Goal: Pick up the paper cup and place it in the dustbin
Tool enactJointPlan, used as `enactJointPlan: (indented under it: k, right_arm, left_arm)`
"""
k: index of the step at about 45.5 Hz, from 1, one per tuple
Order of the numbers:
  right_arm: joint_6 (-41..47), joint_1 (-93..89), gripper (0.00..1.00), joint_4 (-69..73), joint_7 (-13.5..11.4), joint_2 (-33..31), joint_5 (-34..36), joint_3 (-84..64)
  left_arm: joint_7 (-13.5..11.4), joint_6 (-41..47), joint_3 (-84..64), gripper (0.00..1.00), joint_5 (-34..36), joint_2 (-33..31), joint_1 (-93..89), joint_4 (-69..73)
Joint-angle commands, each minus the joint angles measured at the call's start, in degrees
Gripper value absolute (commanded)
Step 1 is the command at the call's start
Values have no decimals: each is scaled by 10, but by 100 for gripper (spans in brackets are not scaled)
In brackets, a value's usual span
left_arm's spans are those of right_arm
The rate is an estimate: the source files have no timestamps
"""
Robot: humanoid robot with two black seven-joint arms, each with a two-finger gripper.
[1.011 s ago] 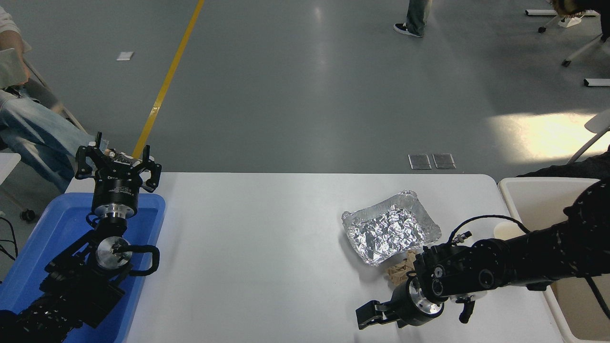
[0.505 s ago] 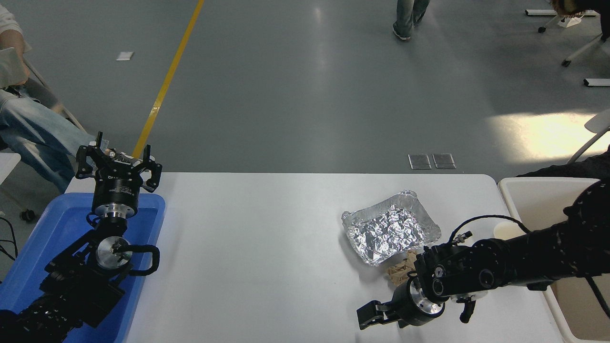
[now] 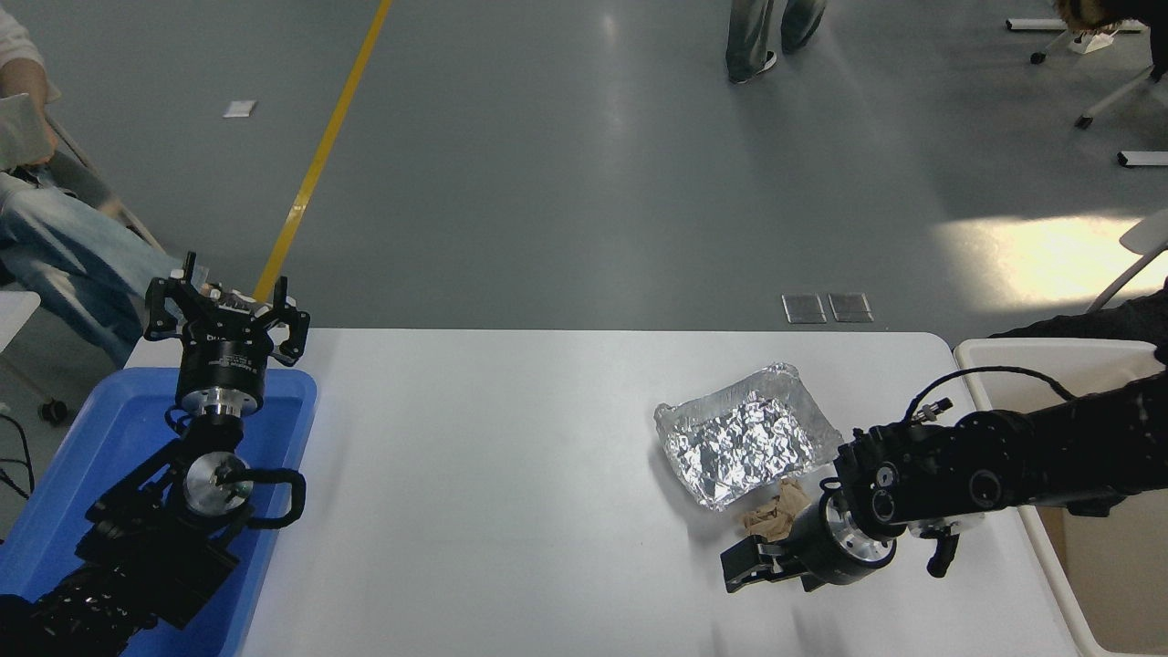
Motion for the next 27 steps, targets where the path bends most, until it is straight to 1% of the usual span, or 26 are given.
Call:
enactJointPlan:
  k: [1, 6, 8, 11, 14, 18, 24, 27]
  right_arm:
    - [59, 199, 100, 98, 1, -88, 10, -65]
    - [69, 292, 100, 122, 5, -88, 33, -109]
    - [70, 349, 100, 130, 5, -81, 61, -136]
    - [75, 402, 100, 139, 5, -63, 90, -164]
    - [102, 445, 100, 155, 6, -43, 112, -190]
    - [139, 494, 100, 183, 6, -29, 115, -210]
    - [185, 543, 100, 184, 6, -23, 114, -227]
    - [192, 552, 100, 184, 6, -11, 114, -229]
  left_arm:
    - [0, -1, 1, 99, 0, 0, 0, 0]
    - [-1, -1, 0, 99, 0, -1, 0, 0]
    - [0, 0, 0, 99, 0, 0, 0, 0]
    - [-1, 0, 0, 99, -1, 0, 0, 0]
    - [-1, 0, 0, 99, -1, 0, 1, 0]
    - [-2, 0, 0, 99, -1, -1, 1, 1]
    - [-2, 0, 0, 99, -1, -1, 1, 0]
    - [-2, 0, 0, 99, -1, -1, 1, 0]
